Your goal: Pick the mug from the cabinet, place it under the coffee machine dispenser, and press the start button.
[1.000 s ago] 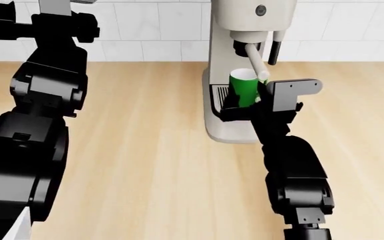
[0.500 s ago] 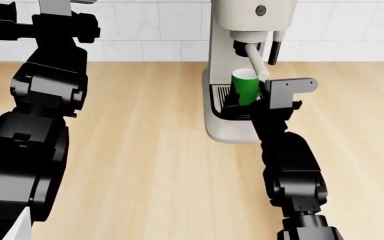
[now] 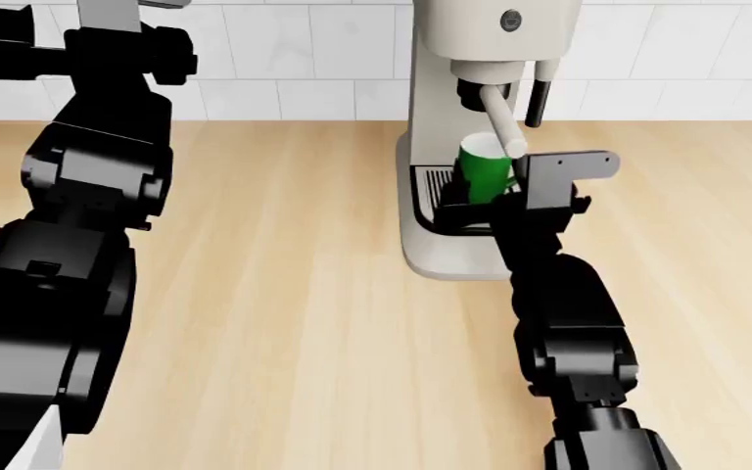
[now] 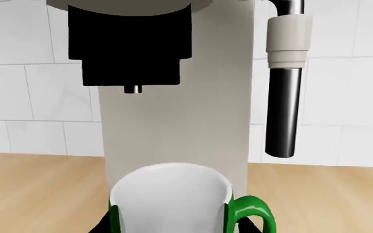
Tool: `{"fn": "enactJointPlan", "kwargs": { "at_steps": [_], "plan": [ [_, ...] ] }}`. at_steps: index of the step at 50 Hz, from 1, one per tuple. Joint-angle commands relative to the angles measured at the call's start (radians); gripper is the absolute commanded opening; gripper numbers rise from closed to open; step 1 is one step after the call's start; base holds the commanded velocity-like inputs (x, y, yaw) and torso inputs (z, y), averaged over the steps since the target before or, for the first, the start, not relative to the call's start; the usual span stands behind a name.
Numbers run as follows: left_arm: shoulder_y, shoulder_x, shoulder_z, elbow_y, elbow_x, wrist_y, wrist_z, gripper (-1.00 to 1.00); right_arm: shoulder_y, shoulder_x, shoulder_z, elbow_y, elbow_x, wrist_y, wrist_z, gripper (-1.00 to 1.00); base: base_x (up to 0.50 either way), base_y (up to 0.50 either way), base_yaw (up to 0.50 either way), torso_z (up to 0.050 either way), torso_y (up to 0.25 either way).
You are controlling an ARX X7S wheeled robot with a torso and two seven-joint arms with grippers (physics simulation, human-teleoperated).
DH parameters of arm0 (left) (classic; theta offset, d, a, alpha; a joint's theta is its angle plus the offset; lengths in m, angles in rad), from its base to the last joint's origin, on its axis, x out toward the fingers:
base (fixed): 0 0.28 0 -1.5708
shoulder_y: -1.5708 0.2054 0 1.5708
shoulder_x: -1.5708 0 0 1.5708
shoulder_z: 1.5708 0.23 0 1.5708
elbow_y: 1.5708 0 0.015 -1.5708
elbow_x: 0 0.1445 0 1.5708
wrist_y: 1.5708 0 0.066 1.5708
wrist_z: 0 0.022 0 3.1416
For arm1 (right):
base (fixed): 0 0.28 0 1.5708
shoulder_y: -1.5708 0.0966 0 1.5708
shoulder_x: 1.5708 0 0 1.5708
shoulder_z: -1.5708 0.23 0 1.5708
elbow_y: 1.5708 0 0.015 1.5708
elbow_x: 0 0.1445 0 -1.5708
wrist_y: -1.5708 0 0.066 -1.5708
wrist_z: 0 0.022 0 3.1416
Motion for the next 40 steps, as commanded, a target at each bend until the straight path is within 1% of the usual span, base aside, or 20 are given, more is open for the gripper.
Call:
{"fn": "enactJointPlan", "kwargs": {
  "at_steps": [1, 8, 13, 22, 29, 35, 38, 40],
  "plan": [
    [0.000, 0.001, -0.003, 0.000, 0.000, -0.001, 0.000, 1.00, -0.005, 0.006, -0.007, 0.001, 0.000, 0.021, 0.011, 1.00, 0.00, 0.00, 0.00, 0.000, 0.000],
    [0.000, 0.002, -0.003, 0.000, 0.000, -0.001, 0.001, 1.00, -0.029, 0.007, -0.020, -0.057, 0.005, 0.047, 0.022, 1.00, 0.00, 0.00, 0.00, 0.000, 0.000],
    [0.001, 0.003, -0.004, 0.000, 0.000, 0.000, 0.002, 1.00, -0.073, 0.009, -0.031, -0.154, 0.018, 0.089, 0.027, 1.00, 0.00, 0.00, 0.00, 0.000, 0.000],
    [0.005, 0.002, -0.004, 0.000, 0.001, 0.000, 0.000, 1.00, -0.190, 0.032, -0.041, -0.441, 0.053, 0.223, 0.057, 1.00, 0.00, 0.00, 0.00, 0.000, 0.000],
    [0.007, 0.002, -0.004, 0.000, 0.001, 0.001, 0.000, 1.00, -0.342, 0.070, -0.036, -0.733, 0.078, 0.331, 0.102, 1.00, 0.00, 0.00, 0.00, 0.000, 0.000],
    [0.009, 0.001, -0.004, 0.000, 0.000, 0.002, -0.002, 1.00, -0.453, 0.131, -0.034, -1.017, 0.137, 0.506, 0.111, 1.00, 0.00, 0.00, 0.00, 0.000, 0.000],
    [0.013, 0.001, -0.008, 0.000, -0.001, 0.002, -0.001, 1.00, -0.476, 0.184, -0.011, -1.180, 0.195, 0.662, 0.114, 1.00, 0.00, 0.00, 0.00, 0.000, 0.000],
    [0.014, 0.000, -0.010, 0.000, -0.002, 0.002, -0.001, 1.00, -0.473, 0.214, 0.045, -1.290, 0.268, 0.795, 0.121, 1.00, 0.00, 0.00, 0.00, 0.000, 0.000]
  ]
}}
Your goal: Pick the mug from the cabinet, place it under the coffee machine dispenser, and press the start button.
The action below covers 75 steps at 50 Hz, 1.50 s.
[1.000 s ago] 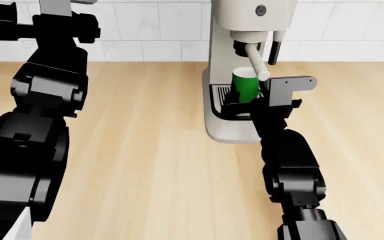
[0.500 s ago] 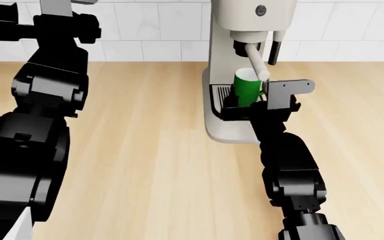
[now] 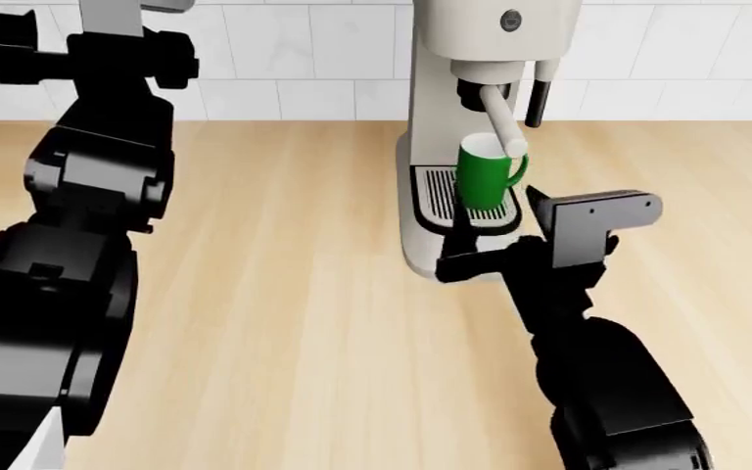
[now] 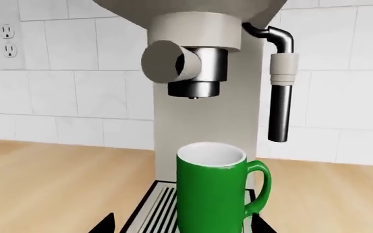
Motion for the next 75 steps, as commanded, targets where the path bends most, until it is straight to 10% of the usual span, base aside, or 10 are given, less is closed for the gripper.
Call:
{"fn": "enactJointPlan", "kwargs": {
  "at_steps": [1, 10, 26, 27, 49, 75],
  "plan": [
    [0.006, -0.002, -0.007, 0.000, -0.003, -0.001, -0.001, 1.00, -0.114, 0.121, 0.099, -0.517, 0.183, 0.427, 0.035, 1.00, 0.00, 0.00, 0.00, 0.000, 0.000],
    [0.002, -0.006, -0.017, 0.000, -0.003, -0.006, 0.005, 1.00, -0.029, 0.243, 0.333, -0.705, 0.366, 0.784, 0.044, 1.00, 0.00, 0.00, 0.00, 0.000, 0.000],
    [0.000, -0.015, -0.029, 0.000, -0.001, -0.009, 0.007, 1.00, 0.076, 0.387, 0.531, -0.672, 0.415, 0.933, 0.039, 1.00, 0.00, 0.00, 0.00, 0.000, 0.000],
    [0.001, -0.015, -0.029, 0.000, -0.001, -0.009, 0.008, 1.00, 0.116, 0.393, 0.533, -0.666, 0.425, 0.950, 0.039, -1.00, 0.00, 0.00, 0.00, 0.000, 0.000],
    [0.007, -0.009, -0.028, 0.000, 0.000, -0.004, 0.017, 1.00, 0.874, 0.343, 0.204, -0.215, 1.027, 1.032, 0.479, -1.00, 0.00, 0.00, 0.00, 0.000, 0.000],
    [0.017, -0.009, -0.035, 0.000, 0.000, -0.006, 0.017, 1.00, 0.839, 0.285, 0.018, -0.011, 0.868, 0.825, 0.372, -1.00, 0.00, 0.00, 0.00, 0.000, 0.000]
  ]
}}
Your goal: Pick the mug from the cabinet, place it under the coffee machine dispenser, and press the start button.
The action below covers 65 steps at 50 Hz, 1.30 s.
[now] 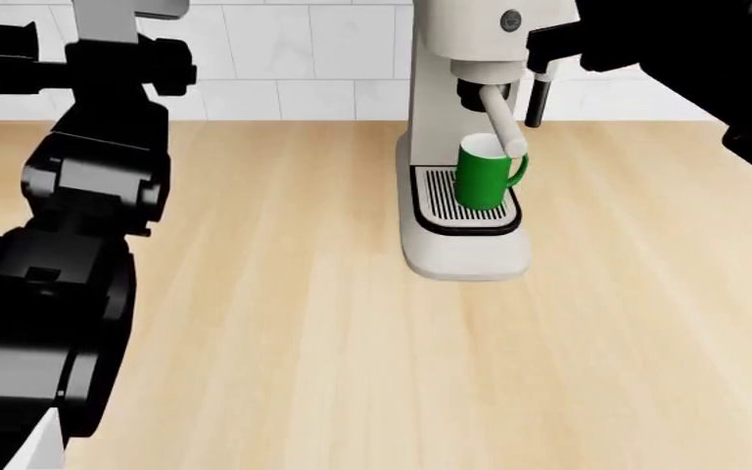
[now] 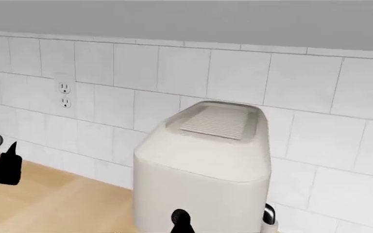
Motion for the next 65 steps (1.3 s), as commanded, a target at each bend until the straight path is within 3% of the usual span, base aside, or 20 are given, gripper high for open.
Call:
{"fn": "enactJointPlan", "kwargs": {
  "at_steps": [1, 31, 44, 65],
  "plan": [
    [0.007, -0.001, -0.003, 0.000, 0.000, 0.000, -0.001, 1.00, -0.029, -0.019, -0.059, 0.061, -0.044, -0.085, -0.027, -1.00, 0.00, 0.00, 0.00, 0.000, 0.000],
    [0.015, -0.001, -0.005, 0.000, 0.001, 0.001, -0.001, 1.00, -0.122, -0.040, -0.103, 0.107, -0.124, -0.233, -0.079, -1.00, 0.00, 0.00, 0.00, 0.000, 0.000],
    [0.020, 0.003, -0.004, 0.000, 0.001, 0.004, 0.002, 1.00, -0.138, -0.108, -0.098, 0.134, -0.162, -0.268, 0.029, -1.00, 0.00, 0.00, 0.00, 0.000, 0.000],
    [0.015, 0.005, -0.007, 0.000, 0.001, 0.002, 0.002, 1.00, -0.125, -0.154, -0.150, 0.182, -0.189, -0.291, 0.030, -1.00, 0.00, 0.00, 0.00, 0.000, 0.000]
  ]
}}
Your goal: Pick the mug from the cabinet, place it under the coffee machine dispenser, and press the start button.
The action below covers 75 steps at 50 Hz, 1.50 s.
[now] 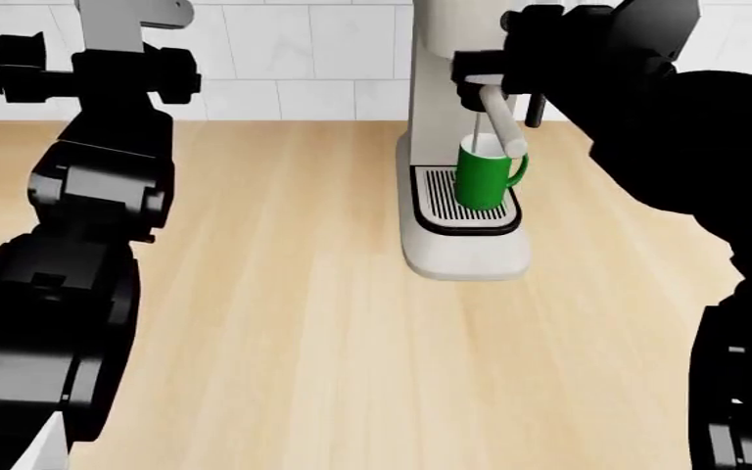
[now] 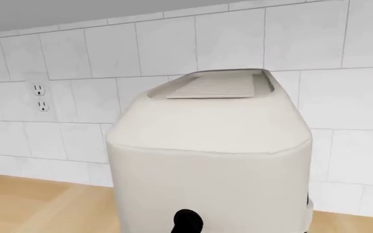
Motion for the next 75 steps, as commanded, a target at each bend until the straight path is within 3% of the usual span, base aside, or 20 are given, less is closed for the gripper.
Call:
{"fn": "enactJointPlan", "kwargs": {
  "at_steps": [1, 36, 75],
  "plan": [
    [-0.002, 0.001, 0.000, 0.000, 0.001, -0.001, 0.000, 1.00, -0.011, -0.017, -0.012, 0.020, -0.007, -0.015, 0.012, -1.00, 0.00, 0.00, 0.00, 0.000, 0.000],
    [0.006, -0.005, -0.011, 0.000, 0.000, -0.004, -0.002, 1.00, -0.066, -0.030, -0.094, 0.160, -0.097, -0.127, -0.062, -1.00, 0.01, 0.00, 0.00, 0.000, 0.000],
    [0.013, -0.007, -0.018, 0.000, 0.000, -0.009, -0.001, 1.00, -0.074, -0.019, -0.096, 0.141, -0.090, -0.150, -0.055, -1.00, 0.01, 0.00, 0.01, 0.000, 0.000]
  ]
}}
